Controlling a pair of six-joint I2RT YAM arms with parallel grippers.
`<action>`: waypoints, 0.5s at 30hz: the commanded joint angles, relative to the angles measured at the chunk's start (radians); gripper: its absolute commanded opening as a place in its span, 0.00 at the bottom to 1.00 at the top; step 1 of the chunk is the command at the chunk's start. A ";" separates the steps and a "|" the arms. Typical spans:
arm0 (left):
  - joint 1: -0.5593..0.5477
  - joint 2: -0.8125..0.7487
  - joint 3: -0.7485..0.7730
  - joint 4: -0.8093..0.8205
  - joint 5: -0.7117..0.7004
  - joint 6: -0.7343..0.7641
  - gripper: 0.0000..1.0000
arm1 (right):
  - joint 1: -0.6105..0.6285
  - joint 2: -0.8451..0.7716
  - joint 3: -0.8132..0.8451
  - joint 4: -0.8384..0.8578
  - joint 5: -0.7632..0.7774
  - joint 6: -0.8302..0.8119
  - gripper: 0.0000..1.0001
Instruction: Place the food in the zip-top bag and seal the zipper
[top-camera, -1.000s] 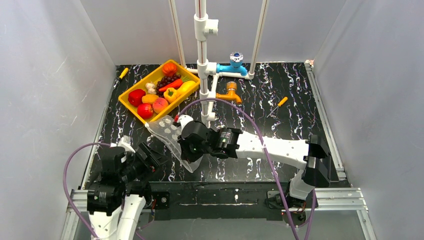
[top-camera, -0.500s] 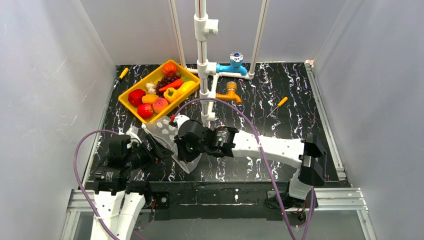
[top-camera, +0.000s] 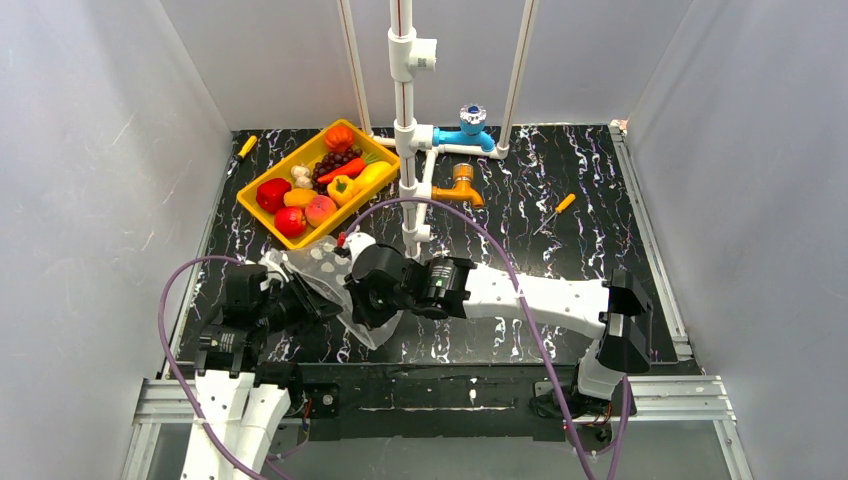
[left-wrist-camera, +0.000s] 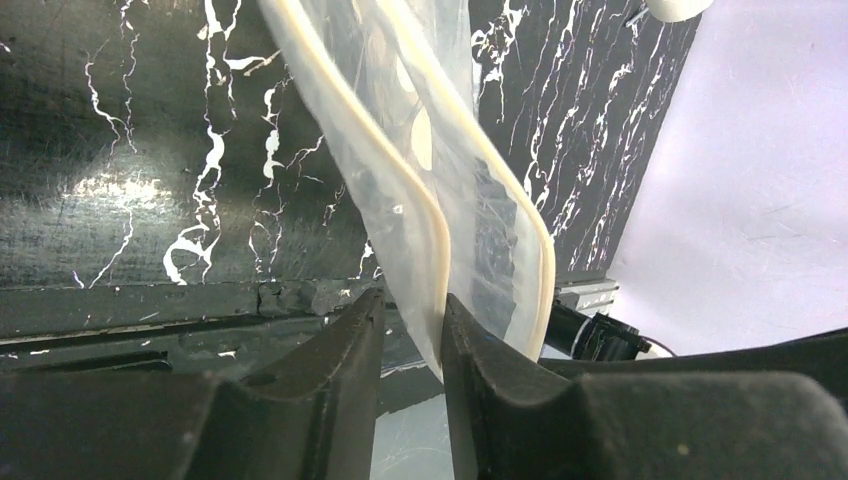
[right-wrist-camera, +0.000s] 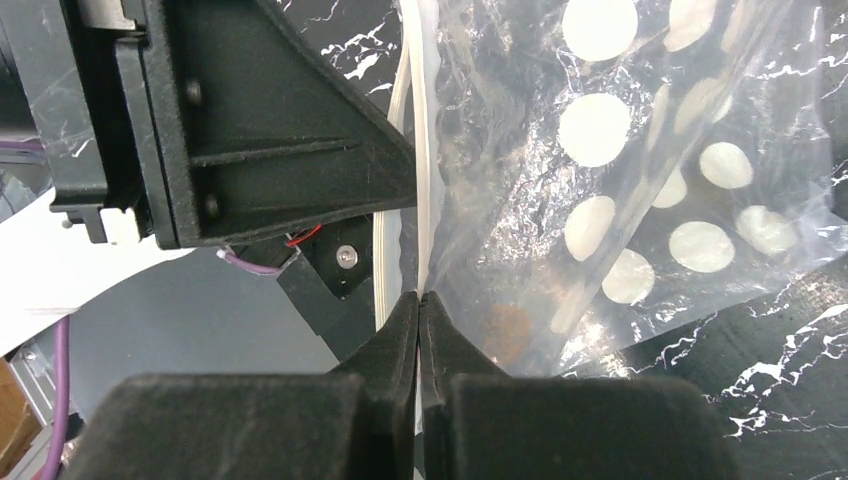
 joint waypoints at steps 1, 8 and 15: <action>-0.003 0.007 -0.005 0.030 0.019 0.010 0.23 | 0.027 -0.014 0.070 -0.038 0.070 -0.020 0.01; -0.003 -0.004 0.037 -0.015 0.023 0.051 0.00 | 0.066 0.077 0.214 -0.217 0.263 -0.108 0.01; -0.003 -0.070 0.045 -0.078 0.059 0.042 0.00 | 0.079 0.194 0.375 -0.292 0.362 -0.226 0.20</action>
